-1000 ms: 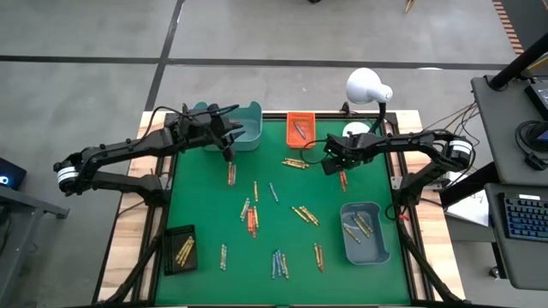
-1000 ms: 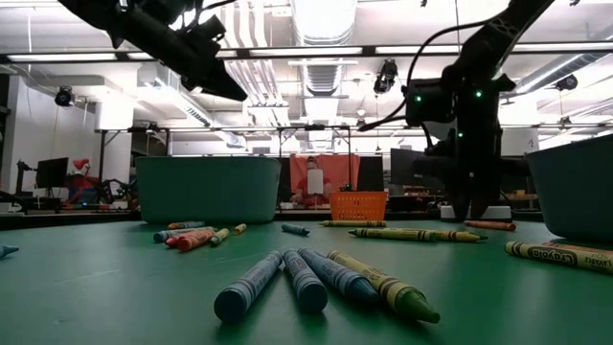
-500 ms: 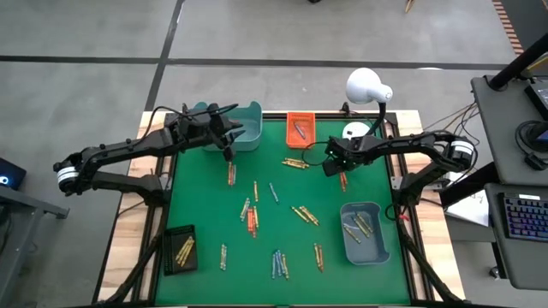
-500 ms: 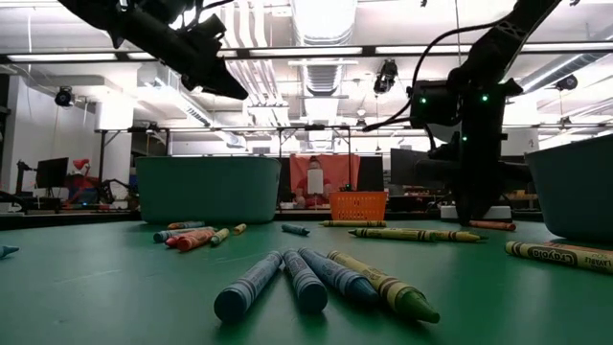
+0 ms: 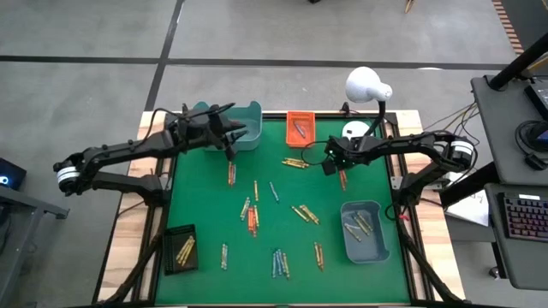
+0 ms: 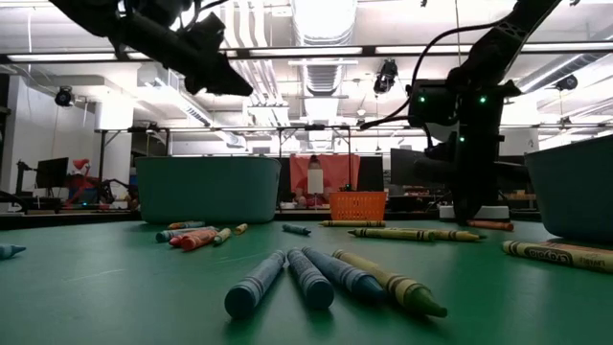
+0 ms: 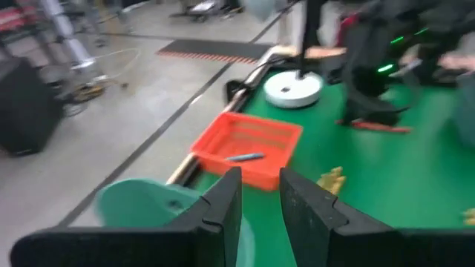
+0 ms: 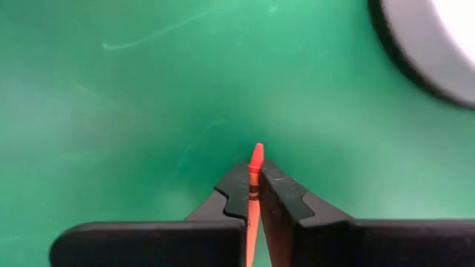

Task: Sort crayons
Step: Put the orange crayon into the green bin, then put the blue crayon into the orange bin

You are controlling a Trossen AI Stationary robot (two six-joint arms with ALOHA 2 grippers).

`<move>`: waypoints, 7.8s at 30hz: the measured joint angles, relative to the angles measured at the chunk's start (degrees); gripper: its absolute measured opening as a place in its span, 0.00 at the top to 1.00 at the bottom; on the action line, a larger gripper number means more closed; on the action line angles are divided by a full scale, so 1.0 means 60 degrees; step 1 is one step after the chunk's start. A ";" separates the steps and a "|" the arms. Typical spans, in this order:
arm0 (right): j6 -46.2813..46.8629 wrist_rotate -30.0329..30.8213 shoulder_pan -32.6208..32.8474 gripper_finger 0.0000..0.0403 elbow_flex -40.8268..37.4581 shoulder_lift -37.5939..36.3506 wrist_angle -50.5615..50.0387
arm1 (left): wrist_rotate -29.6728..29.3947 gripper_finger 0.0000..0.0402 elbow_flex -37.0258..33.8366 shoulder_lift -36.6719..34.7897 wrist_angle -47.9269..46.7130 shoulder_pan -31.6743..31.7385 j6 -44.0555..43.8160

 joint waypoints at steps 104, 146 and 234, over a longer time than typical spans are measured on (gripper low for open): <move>-0.5312 -0.2833 0.0557 0.61 0.0333 -0.1332 0.9688 | -0.2958 0.87 0.3507 0.3792 -0.7181 0.2914 -0.1299; -0.4126 -0.2686 0.1126 0.65 0.4927 0.1621 -0.0708 | -0.0419 0.84 0.3303 0.2976 -0.4010 -0.0801 -0.0190; -0.1413 -0.1409 0.3668 0.70 0.8763 0.6743 -0.1175 | 0.2020 0.84 0.0174 -0.2765 -0.1132 -0.0841 -0.0743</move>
